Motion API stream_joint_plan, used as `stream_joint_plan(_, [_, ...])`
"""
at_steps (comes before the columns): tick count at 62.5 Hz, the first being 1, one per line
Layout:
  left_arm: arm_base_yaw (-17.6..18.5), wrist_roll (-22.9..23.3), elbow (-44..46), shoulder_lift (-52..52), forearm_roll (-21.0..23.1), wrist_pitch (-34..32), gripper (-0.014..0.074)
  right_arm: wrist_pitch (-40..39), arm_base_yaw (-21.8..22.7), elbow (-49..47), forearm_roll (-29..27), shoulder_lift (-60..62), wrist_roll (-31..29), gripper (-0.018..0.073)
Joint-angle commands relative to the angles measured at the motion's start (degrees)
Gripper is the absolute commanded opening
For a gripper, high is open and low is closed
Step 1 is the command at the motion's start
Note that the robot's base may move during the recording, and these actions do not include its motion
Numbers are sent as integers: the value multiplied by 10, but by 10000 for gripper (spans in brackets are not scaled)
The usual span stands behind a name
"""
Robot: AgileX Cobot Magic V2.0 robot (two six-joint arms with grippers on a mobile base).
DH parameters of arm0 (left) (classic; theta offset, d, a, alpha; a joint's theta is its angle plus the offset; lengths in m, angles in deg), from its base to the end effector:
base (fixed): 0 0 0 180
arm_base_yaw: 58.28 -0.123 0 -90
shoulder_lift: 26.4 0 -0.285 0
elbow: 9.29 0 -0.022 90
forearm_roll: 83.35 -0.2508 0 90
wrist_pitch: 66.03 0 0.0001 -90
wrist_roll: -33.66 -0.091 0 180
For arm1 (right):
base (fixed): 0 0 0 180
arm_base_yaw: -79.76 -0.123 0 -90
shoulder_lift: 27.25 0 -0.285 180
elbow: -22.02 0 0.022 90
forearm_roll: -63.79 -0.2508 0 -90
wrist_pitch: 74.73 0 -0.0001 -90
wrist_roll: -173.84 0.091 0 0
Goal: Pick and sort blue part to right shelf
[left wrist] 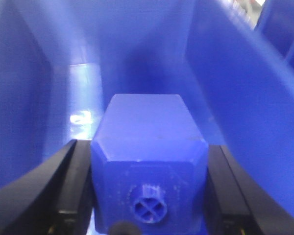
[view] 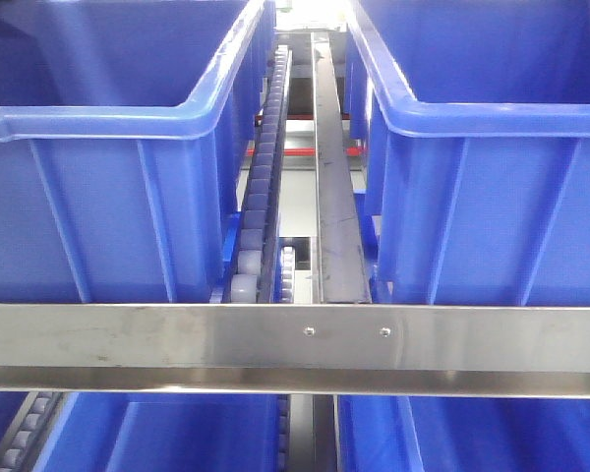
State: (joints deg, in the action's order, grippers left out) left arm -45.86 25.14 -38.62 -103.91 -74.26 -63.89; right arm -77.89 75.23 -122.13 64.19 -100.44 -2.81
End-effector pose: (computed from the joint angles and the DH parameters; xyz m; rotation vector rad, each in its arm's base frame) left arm 0.2644 -0.0588 0.3200 0.2007 1.8941 -0.1593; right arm 0.2486 0.0197 0.3098 -0.0258 1.8488 0.0914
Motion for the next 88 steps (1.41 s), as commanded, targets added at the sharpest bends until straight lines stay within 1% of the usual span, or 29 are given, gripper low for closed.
stream_joint_plan(1, [4, -1, 24, 6, 5, -57, 389, -60, 1, -23, 6, 2, -6, 407])
stream_joint_plan(6, [4, -1, 24, 6, 5, -59, 395, -61, 1, -23, 6, 1, -6, 417])
stream_joint_plan(9, [4, -1, 24, 6, 5, -61, 419, -61, 1, -23, 6, 1, -6, 445])
stream_joint_plan(12, [4, -1, 24, 6, 5, -62, 460, -59, 1, -23, 6, 1, -6, 497])
stream_joint_plan(18, [4, -1, 24, 6, 5, -64, 578, -51, 1, -23, 6, -1, -6, 611])
stream_joint_plan(24, [4, -1, 24, 5, 5, -64, 642, -41, 1, -23, 6, -2, -6, 591])
stream_joint_plan(42, [4, -1, 26, 14, 5, -61, 632, -31, 1, -26, 6, 6, -6, 587])
stream_joint_plan(46, [4, -1, 26, 26, 5, -52, 588, -22, 1, -26, 6, 13, -6, 587])
stream_joint_plan(50, [3, -1, 26, 40, 5, -40, 514, -7, 1, -26, 6, 25, -6, 580])
stream_joint_plan(53, [3, -1, 26, 51, 5, -29, 415, 2, 1, -26, 6, 35, -6, 554])
stream_joint_plan(57, [3, -1, 26, 63, 5, -27, 288, 13, 1, -26, 6, 49, -6, 480])
stream_joint_plan(59, [3, -1, 26, 69, 5, -27, 215, 17, 1, -26, 6, 55, -6, 418])
stream_joint_plan(63, [3, -1, 26, 78, 5, -27, 109, 25, 1, -26, 6, 70, -6, 286])
stream_joint_plan(65, [3, -1, 26, 82, 5, -27, 129, 26, 1, -26, 6, 75, -6, 223])
stream_joint_plan(66, [3, -1, 26, 82, 5, -28, 138, 26, 1, -26, 6, 77, -6, 177])
stream_joint_plan(71, [3, -1, 26, 84, 5, -28, 133, 19, 1, -26, 6, 86, -6, 13])
stream_joint_plan(76, [3, -1, 26, 84, 5, -10, 133, 15, 1, -26, 6, 88, -6, 36])
stream_joint_plan(82, [2, -1, 23, 86, 5, 26, 133, 43, 1, -26, 6, 95, -6, 29])
stream_joint_plan(85, [-1, -1, 19, 91, 6, 31, 133, 52, 1, -24, 6, 101, -6, 29])
stream_joint_plan(88, [-9, -1, 9, 99, 8, 23, 133, 49, 2, -16, 6, 109, -6, 29])
